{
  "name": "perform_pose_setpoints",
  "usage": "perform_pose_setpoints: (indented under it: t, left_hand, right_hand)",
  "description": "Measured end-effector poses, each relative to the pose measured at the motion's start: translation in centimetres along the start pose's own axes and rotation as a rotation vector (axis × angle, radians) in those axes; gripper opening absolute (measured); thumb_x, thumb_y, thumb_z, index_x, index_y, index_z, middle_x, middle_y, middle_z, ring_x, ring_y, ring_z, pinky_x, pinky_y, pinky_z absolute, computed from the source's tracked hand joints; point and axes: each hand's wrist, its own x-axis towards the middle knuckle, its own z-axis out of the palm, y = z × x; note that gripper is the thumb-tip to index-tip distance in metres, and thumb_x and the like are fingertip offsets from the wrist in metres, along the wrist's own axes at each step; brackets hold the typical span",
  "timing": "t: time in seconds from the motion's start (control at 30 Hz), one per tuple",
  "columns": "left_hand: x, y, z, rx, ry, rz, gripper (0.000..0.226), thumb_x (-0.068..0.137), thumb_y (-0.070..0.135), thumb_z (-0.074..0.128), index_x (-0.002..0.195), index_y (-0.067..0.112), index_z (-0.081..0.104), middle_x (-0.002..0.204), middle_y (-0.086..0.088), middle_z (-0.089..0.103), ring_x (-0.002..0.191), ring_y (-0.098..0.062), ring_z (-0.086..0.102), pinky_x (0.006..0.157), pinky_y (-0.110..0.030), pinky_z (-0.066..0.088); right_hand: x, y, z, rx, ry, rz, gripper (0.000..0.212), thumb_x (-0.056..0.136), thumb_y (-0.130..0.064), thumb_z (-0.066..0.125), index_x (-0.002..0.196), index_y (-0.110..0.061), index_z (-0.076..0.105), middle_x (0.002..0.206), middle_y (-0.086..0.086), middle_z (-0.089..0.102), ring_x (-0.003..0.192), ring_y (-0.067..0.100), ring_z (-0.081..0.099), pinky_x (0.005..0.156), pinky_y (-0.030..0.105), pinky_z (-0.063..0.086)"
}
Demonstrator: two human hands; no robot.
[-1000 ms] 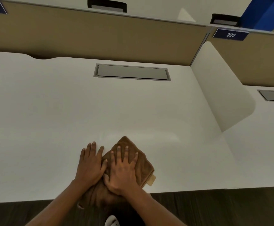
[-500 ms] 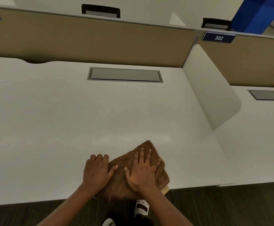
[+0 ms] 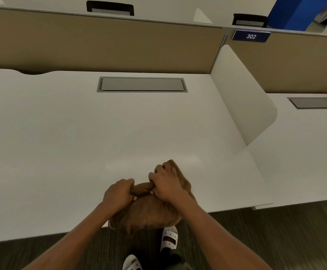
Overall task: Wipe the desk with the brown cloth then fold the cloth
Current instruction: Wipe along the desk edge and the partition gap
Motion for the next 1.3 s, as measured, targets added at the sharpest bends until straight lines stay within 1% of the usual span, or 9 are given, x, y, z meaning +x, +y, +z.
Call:
perform_pose_setpoints:
  t: [0.07,0.17,0.33,0.43,0.57,0.7,0.83,1.0,1.3]
  left_hand:
    - [-0.2,0.3,-0.1,-0.03,-0.004,0.008,0.022,0.079,0.031,0.067,0.075,0.026,0.045,0.074,0.006,0.059,0.068,-0.011,0.055,0.058,-0.024,0.038]
    - [-0.5,1.0,-0.5,-0.091,0.013,-0.003,0.013,0.082,0.032,0.065,0.084,0.027,0.053,0.08,0.006,0.063,0.068,-0.008,0.054,0.059,-0.022,0.038]
    - [-1.4,4.3,-1.5,-0.127,-0.06,0.176,0.007,0.086,0.028,0.056,0.083,0.03,0.062,0.08,0.01,0.066,0.074,-0.01,0.057,0.059,-0.02,0.035]
    - [-2.3,6.8,-2.0,-0.124,-0.125,0.283,0.012,0.085,0.029,0.058,0.074,0.028,0.063,0.073,0.007,0.065,0.07,-0.008,0.057,0.057,-0.02,0.033]
    - [-3.2,10.2,-3.1,-0.135,-0.229,0.401,0.013,0.085,0.029,0.061,0.073,0.027,0.064,0.07,0.009,0.064,0.07,-0.01,0.057,0.058,-0.02,0.033]
    - [-4.0,13.5,-5.3,-0.206,-0.265,0.482,0.01,0.074,0.038,0.063,0.073,0.029,0.067,0.068,0.012,0.067,0.068,-0.004,0.058,0.06,-0.026,0.041]
    - [-5.0,15.8,-5.1,-0.221,-0.258,0.519,0.016,0.066,0.049,0.063,0.071,0.035,0.067,0.067,0.016,0.066,0.066,-0.001,0.059,0.057,-0.025,0.042]
    - [-6.0,16.0,-0.2,0.123,-0.271,0.461,0.02,0.08,0.044,0.06,0.072,0.027,0.065,0.073,0.005,0.066,0.066,-0.008,0.058,0.057,-0.023,0.041]
    - [-9.1,15.0,2.7,0.11,-0.286,0.381,0.019,0.077,0.05,0.064,0.071,0.033,0.061,0.068,0.009,0.064,0.067,-0.006,0.059,0.065,-0.03,0.05]
  right_hand:
    - [-1.3,-0.7,0.3,0.039,0.112,0.111,0.008,0.083,-0.023,0.061,0.086,-0.018,0.056,0.117,0.011,0.052,0.114,0.031,0.04,0.089,0.044,0.04]
    - [-3.7,-1.8,0.6,0.088,0.288,0.284,0.022,0.085,-0.015,0.057,0.073,-0.019,0.039,0.101,0.011,0.053,0.094,0.026,0.045,0.074,0.038,0.047]
    - [-7.8,-1.8,-0.5,0.132,0.39,0.575,0.016,0.088,-0.014,0.06,0.099,-0.018,0.05,0.091,0.009,0.05,0.081,0.023,0.039,0.063,0.032,0.041]
    - [-10.7,-0.4,-1.3,0.256,0.299,0.568,0.006,0.096,-0.019,0.045,0.101,-0.022,0.046,0.089,0.004,0.051,0.08,0.021,0.042,0.063,0.032,0.04]
    - [-14.4,1.1,-2.6,0.458,0.263,0.563,0.025,0.098,-0.021,0.039,0.123,-0.017,0.042,0.104,0.011,0.062,0.09,0.031,0.061,0.066,0.031,0.039]
    - [-17.9,1.5,-4.4,0.687,0.433,0.577,0.013,0.096,-0.017,0.043,0.097,-0.027,0.036,0.083,0.005,0.06,0.07,0.025,0.062,0.052,0.035,0.05]
    - [-20.8,2.3,-3.4,0.666,0.519,0.665,0.024,0.093,-0.014,0.048,0.092,-0.032,0.032,0.069,-0.002,0.058,0.063,0.018,0.062,0.065,0.047,0.055]
    - [-21.9,2.9,0.9,0.765,0.387,0.747,0.024,0.091,-0.008,0.052,0.096,-0.027,0.038,0.083,-0.012,0.048,0.079,0.011,0.052,0.067,0.035,0.047]
    - [-24.3,1.8,4.6,0.836,0.505,0.745,0.024,0.079,-0.008,0.058,0.092,-0.027,0.05,0.101,0.001,0.043,0.084,0.007,0.047,0.065,0.017,0.039]
